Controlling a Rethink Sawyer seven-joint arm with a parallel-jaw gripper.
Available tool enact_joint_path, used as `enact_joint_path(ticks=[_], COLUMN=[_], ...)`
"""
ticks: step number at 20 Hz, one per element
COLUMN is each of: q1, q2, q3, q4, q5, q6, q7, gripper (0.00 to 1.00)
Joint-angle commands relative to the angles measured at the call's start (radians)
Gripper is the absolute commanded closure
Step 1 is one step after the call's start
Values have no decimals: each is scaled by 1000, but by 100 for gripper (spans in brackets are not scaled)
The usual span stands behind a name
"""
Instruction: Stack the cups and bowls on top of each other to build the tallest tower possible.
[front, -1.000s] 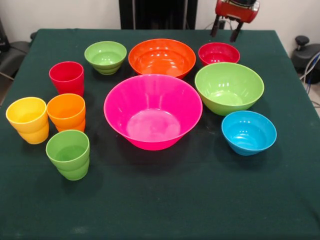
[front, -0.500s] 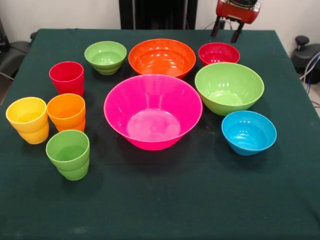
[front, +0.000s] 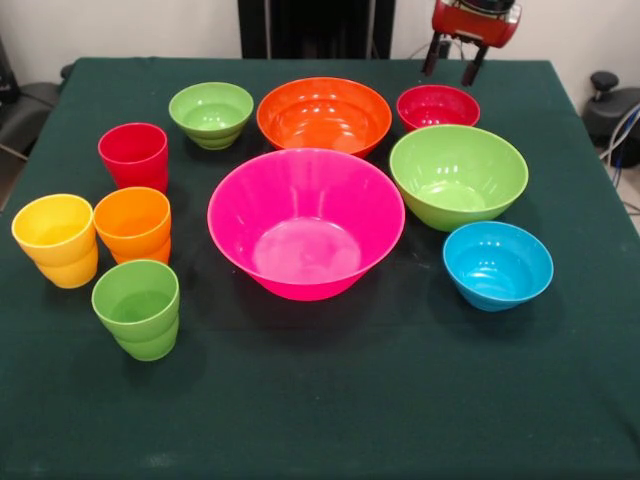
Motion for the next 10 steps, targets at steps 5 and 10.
enact_joint_path(ticks=[5,10], q1=[-62,-79], q2=[51,53], q3=[100,112], q4=[-53,-48], q5=[-26,-35], q6=[-99,-109], q7=[105,97], gripper=[0,0])
